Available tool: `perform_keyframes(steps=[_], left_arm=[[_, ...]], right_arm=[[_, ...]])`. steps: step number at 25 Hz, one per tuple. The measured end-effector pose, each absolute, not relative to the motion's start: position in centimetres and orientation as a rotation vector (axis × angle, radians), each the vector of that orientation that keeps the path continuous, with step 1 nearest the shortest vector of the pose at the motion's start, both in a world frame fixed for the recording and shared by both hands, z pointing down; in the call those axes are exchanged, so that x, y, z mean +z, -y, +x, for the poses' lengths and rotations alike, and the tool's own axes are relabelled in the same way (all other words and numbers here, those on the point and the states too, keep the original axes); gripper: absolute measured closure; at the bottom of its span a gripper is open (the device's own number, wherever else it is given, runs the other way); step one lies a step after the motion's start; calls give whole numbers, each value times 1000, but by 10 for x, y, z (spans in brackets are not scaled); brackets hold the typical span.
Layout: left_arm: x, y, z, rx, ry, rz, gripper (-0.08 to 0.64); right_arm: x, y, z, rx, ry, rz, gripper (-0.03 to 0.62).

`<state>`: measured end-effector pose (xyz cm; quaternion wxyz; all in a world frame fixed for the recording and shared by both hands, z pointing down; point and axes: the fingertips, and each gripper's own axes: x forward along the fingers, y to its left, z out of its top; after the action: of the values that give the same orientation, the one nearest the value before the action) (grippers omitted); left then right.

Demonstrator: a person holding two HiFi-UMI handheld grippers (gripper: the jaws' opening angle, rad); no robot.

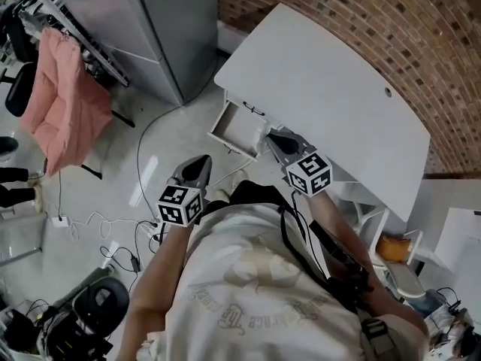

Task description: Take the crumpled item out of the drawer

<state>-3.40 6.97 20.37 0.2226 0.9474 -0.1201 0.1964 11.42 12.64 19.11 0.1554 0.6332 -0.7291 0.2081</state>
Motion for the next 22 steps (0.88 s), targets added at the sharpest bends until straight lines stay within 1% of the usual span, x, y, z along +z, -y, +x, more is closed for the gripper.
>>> perform_keyframes(steps=[11,22], left_arm=[[185,-74,-36,469,307,2622,558],[184,-95,-29,508,218,2654,558]], right_arm=[[171,-160,100,573,2100,1848,581],[170,-172,95,568,2083,1889,581]])
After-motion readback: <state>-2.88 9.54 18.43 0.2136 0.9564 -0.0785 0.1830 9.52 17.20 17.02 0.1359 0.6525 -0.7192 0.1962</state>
